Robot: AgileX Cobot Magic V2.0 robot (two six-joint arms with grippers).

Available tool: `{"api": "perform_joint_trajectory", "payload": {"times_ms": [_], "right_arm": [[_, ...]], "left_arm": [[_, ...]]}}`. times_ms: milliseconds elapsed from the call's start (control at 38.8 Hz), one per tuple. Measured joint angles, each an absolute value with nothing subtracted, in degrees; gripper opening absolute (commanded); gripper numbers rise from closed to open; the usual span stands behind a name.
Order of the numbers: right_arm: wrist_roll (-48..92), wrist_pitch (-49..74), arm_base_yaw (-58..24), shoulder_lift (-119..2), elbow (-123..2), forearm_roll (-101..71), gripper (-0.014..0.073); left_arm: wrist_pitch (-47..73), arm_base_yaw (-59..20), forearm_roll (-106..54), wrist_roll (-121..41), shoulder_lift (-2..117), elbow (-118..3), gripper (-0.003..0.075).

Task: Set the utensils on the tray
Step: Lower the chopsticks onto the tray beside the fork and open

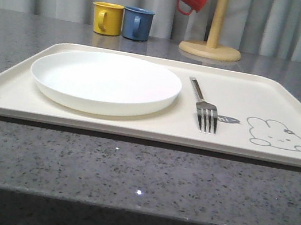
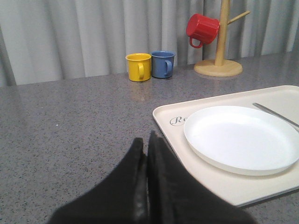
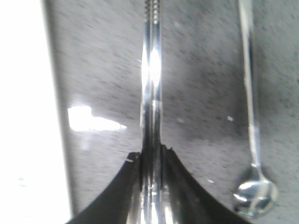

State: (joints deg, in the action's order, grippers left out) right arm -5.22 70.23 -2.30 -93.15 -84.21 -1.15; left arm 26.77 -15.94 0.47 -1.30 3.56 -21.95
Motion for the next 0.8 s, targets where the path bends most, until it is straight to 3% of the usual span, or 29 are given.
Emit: {"api": "perform_joint_trajectory", "payload": {"times_ms": [438, 800], "right_arm": [[-19.2, 70.3, -21.5, -98.1, -85.2, -2.9, 0.0078], [-25.2, 67.1, -23.1, -102.5, -85.2, -3.5, 0.0078]], "left_arm": [[26.8, -15.9, 0.5, -1.3, 3.6, -21.9, -0.0018], [26.8, -15.9, 0.5, -1.3, 3.6, -21.9, -0.0018]]}}
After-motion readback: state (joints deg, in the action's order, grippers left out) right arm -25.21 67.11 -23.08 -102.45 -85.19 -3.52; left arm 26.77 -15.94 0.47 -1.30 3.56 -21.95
